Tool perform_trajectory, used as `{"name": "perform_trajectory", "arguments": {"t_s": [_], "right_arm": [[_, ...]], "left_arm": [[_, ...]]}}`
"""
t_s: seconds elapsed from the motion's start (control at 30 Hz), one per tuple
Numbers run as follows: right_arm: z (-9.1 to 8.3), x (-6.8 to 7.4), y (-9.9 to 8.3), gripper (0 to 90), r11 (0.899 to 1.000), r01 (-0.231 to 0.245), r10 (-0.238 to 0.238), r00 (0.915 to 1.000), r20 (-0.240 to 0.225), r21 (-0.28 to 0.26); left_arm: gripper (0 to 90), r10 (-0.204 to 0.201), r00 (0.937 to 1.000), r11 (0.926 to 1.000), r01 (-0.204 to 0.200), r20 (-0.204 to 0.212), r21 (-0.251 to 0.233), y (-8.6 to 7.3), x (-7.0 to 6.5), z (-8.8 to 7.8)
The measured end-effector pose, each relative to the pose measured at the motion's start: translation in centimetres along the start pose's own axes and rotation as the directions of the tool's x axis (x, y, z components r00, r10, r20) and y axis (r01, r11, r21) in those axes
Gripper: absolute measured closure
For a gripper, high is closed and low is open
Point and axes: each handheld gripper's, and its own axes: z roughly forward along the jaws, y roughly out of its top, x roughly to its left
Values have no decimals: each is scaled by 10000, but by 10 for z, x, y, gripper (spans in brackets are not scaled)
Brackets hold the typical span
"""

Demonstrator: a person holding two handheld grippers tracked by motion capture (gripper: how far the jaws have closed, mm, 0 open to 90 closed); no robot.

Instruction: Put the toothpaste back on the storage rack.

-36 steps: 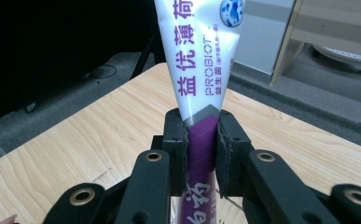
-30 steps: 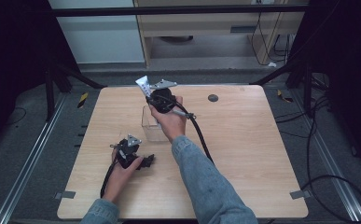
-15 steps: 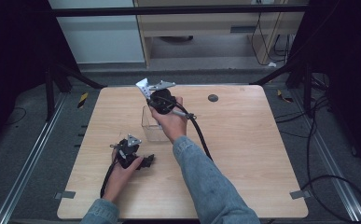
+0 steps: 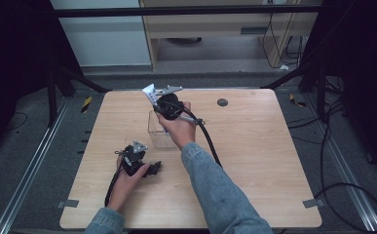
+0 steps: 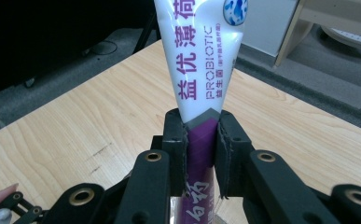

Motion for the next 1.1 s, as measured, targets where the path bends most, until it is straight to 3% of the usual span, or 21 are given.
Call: {"name": "perform_trajectory", "arguments": {"t_s": [0.37, 0.53, 1.1], "right_arm": [[3, 5, -4, 762, 9982, 413, -413, 9991, -22, 425], [7, 6, -10, 762, 9946, 582, -578, 9983, -71, 858], [15, 8, -14, 763, 9861, 653, -636, 9978, -161, 1527]], "left_arm": [[0, -6, 10000, 10000, 6, 1, -8, 0, 0, 0], [0, -4, 10000, 10000, 4, 6, -2, 0, 0, 0], [0, 1, 10000, 10000, -1, 13, -3, 0, 0, 0]]}}
